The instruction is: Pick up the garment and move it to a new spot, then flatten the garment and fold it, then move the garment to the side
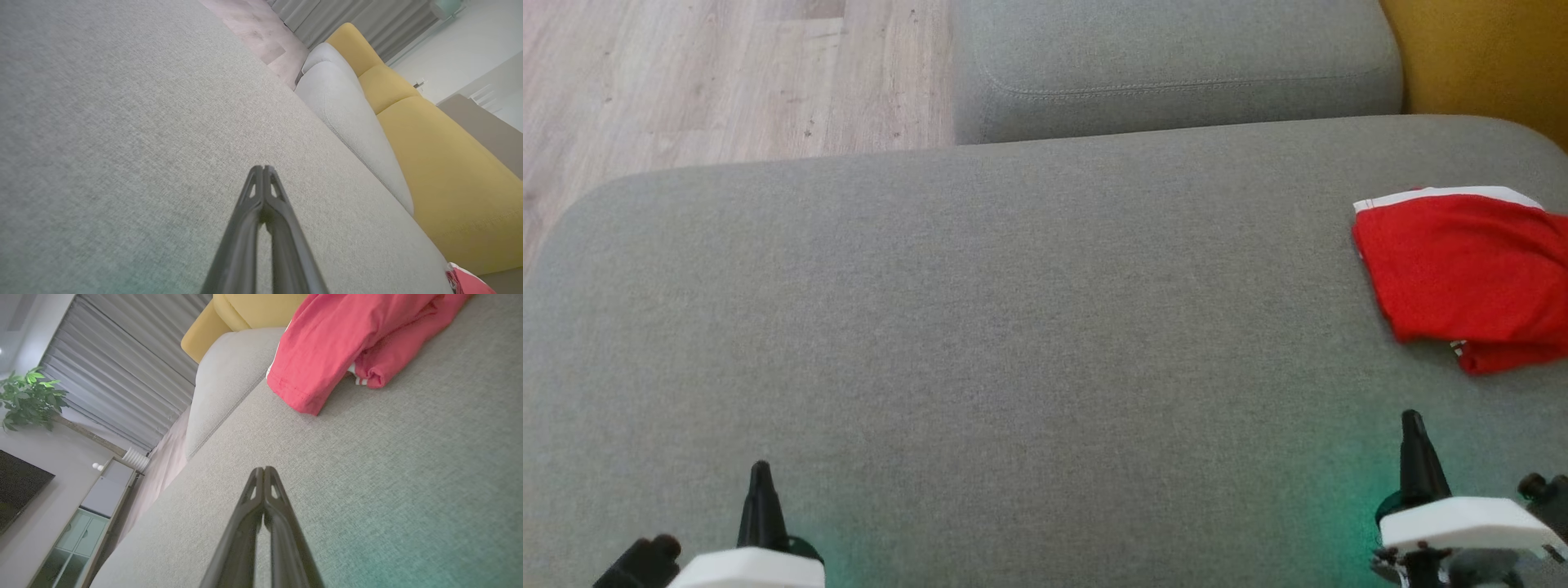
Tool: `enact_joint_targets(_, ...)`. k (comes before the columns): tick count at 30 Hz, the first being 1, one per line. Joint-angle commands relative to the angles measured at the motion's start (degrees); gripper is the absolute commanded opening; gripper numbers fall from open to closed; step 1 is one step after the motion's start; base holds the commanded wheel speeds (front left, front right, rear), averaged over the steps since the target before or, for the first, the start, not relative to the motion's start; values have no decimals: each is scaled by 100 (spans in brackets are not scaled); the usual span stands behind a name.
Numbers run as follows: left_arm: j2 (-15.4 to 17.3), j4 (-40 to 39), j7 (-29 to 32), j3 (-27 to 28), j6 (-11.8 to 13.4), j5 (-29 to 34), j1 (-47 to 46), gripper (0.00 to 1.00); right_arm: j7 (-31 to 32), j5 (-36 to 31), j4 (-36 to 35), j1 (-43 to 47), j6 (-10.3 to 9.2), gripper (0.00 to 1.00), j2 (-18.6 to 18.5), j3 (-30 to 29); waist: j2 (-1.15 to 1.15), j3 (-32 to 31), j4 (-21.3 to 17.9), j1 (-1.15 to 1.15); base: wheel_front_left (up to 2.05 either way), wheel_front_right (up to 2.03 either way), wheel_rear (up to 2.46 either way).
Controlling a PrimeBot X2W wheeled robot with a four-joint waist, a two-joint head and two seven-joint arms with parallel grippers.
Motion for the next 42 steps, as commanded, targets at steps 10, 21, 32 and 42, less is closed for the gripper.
enact_joint_targets(10, 9, -267, 194, 265, -64, -759, -397, 0, 186, 824, -286, -417, -2, 0, -22, -8, 0, 3, -17, 0, 0, 0, 0)
enact_joint_targets(21, 10, -335, 379, 371, -98, -1466, -499, 0, 366, 1579, -356, -506, -3, 0, -25, -59, 0, 7, -34, 0, 0, 0, 0)
enact_joint_targets(32, 11, -404, 565, 477, -133, -2175, -602, 0, 547, 2338, -427, -596, -3, 0, -28, -111, 0, 11, -52, 0, 0, 0, 0)
enact_joint_targets(42, 12, -467, 734, 573, -165, -2819, -695, 0, 712, 3027, -491, -678, -3, 0, -31, -157, 0, 14, -68, 0, 0, 0, 0)
